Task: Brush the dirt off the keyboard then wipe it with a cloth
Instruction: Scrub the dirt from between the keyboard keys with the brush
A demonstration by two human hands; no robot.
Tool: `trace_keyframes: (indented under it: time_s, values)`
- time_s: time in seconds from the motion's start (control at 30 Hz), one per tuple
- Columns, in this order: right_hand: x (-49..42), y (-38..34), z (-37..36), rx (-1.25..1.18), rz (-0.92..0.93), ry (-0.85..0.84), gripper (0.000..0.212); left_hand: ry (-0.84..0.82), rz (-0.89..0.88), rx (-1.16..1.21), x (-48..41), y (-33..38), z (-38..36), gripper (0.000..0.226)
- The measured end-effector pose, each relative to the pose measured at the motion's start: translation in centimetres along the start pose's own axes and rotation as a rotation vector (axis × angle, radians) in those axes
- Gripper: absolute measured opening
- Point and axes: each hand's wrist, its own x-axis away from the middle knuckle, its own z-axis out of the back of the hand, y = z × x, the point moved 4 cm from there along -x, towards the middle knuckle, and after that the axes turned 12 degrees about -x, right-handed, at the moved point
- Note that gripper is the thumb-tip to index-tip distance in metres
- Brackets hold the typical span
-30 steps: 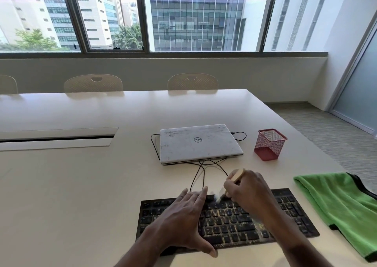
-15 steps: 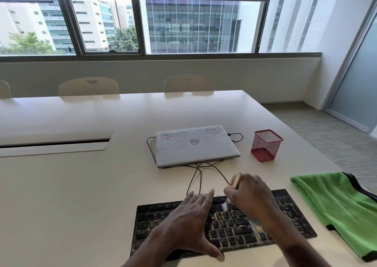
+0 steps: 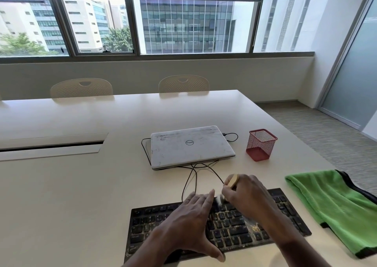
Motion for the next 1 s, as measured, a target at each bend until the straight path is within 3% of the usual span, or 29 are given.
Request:
trace_keyframes:
  time_s: [0.4, 0.57, 1.0]
  values:
    - [0.0, 0.5, 0.0, 0.005, -0.006, -0.053, 0.021, -0.002, -0.007, -0.018, -0.3, -0.1, -0.2, 0.147]
    - [0.0, 0.8, 1.0, -0.009, 0.004, 0.061, 0.021, -0.009, -0.005, -0.009, -0.4, 0.1, 0.0, 0.146]
    - [0.1, 1.5, 0.8, 0.025, -0.018, -0.014, 0.026, -0.016, -0.010, 0.025, -1.2, 0.7, 0.0, 0.146]
